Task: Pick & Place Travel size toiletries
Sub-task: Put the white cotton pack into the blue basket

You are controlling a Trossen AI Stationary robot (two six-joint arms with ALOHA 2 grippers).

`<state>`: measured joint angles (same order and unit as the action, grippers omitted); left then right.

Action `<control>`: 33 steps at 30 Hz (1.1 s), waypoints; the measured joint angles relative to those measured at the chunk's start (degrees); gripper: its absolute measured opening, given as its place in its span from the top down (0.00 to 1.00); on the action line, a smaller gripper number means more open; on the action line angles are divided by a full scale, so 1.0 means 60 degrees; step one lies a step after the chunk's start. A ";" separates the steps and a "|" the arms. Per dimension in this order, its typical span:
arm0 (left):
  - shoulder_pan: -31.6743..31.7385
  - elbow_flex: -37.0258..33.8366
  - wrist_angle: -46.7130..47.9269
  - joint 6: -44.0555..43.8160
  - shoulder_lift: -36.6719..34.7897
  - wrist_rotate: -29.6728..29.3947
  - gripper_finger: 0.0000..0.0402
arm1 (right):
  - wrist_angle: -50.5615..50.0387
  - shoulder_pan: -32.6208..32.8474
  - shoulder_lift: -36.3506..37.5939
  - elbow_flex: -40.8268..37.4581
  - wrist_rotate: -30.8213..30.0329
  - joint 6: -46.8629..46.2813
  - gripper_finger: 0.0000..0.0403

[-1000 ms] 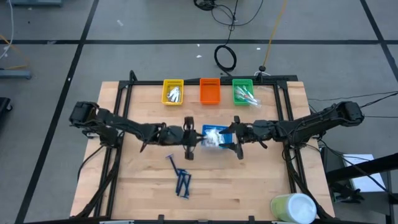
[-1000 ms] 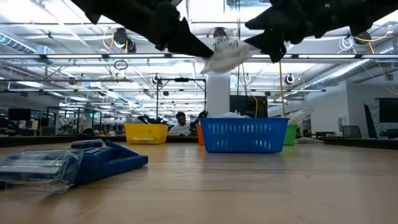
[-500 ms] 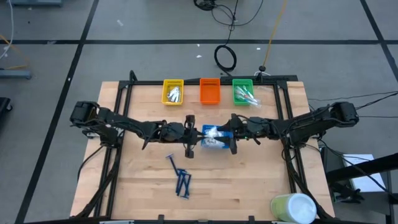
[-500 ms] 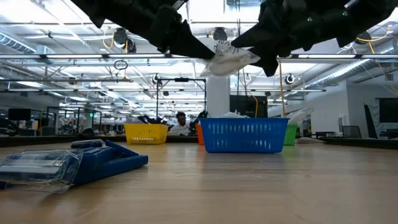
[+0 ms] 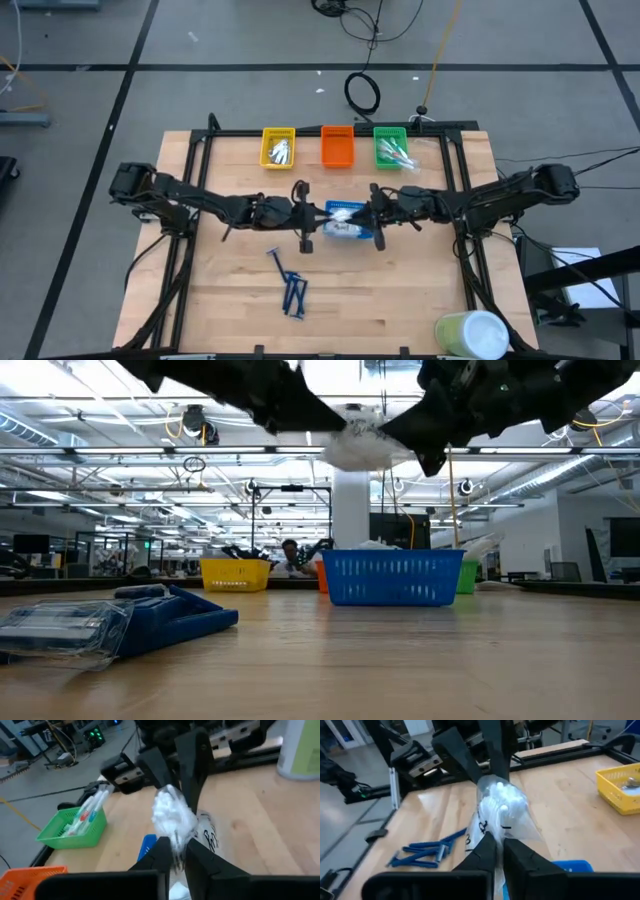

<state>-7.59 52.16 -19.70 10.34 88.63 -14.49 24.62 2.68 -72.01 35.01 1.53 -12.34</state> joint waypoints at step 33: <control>0.0323 0.0015 0.1620 -0.1678 -0.0712 -0.0414 0.64 | -0.1983 -0.0120 0.0572 -0.1232 -0.1471 -0.1009 0.79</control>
<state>-5.65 52.25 -9.98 0.28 84.36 -16.97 12.72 1.96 -68.58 27.62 -7.30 -18.39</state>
